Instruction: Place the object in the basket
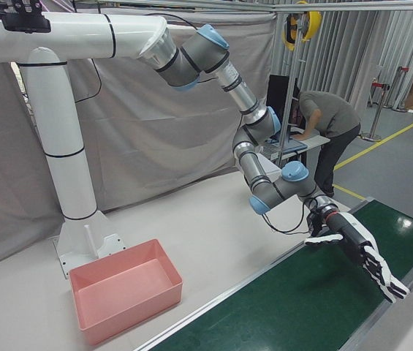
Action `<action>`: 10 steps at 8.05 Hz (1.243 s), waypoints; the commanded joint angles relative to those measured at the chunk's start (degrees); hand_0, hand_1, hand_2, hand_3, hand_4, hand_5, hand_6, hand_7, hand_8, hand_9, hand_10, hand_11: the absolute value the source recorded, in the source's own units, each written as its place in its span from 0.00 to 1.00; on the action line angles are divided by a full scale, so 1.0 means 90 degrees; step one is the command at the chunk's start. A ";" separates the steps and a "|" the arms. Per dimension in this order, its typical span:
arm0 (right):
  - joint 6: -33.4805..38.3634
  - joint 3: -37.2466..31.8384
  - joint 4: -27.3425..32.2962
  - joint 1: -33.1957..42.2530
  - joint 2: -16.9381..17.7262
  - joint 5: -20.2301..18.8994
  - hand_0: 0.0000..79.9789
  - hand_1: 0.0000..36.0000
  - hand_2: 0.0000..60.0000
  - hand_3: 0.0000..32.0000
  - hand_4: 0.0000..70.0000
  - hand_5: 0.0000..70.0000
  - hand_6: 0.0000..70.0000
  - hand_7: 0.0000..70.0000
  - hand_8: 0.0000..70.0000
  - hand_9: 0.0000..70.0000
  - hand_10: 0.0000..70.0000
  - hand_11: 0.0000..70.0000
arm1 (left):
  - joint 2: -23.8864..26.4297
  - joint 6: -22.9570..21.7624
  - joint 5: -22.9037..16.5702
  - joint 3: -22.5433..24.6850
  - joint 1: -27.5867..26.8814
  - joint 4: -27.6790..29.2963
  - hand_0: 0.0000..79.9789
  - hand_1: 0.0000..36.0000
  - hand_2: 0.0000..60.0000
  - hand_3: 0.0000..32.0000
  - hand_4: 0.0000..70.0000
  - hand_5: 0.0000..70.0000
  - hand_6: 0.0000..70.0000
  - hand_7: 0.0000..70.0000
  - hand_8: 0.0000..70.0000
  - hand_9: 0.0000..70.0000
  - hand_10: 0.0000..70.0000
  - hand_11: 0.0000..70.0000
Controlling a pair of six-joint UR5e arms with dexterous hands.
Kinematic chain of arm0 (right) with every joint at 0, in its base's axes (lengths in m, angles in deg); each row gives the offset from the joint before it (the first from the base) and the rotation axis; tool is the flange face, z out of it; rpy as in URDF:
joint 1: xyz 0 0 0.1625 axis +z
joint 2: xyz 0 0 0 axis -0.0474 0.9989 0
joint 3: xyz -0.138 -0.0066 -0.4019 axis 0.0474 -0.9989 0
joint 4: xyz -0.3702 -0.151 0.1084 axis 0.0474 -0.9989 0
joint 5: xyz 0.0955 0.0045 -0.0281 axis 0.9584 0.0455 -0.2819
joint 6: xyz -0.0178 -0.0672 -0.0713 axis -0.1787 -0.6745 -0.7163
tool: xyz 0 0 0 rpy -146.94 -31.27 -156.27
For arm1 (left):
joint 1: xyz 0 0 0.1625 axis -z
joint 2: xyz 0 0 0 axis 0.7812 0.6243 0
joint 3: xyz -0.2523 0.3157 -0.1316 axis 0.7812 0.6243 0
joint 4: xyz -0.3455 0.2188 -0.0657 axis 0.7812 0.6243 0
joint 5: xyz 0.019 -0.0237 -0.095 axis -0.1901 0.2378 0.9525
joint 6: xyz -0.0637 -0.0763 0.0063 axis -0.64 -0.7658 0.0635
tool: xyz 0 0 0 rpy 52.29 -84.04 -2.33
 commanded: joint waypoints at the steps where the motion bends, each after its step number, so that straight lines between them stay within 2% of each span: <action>1: 0.0004 0.0000 0.0003 0.0000 0.0000 0.0000 0.00 0.00 0.00 0.00 0.00 0.00 0.00 0.00 0.00 0.00 0.00 0.00 | 0.0011 -0.0037 -0.0019 0.0043 -0.0014 0.0023 0.64 0.29 0.00 0.21 0.00 0.30 0.00 0.00 0.00 0.00 0.03 0.07; 10: -0.0006 0.0000 0.0003 0.0000 0.0000 0.0000 0.00 0.00 0.00 0.00 0.00 0.00 0.00 0.00 0.00 0.00 0.00 0.00 | 0.0196 0.0021 -0.0010 0.0053 -0.0083 -0.0230 0.65 0.32 0.00 0.13 0.00 0.31 0.00 0.00 0.00 0.00 0.04 0.08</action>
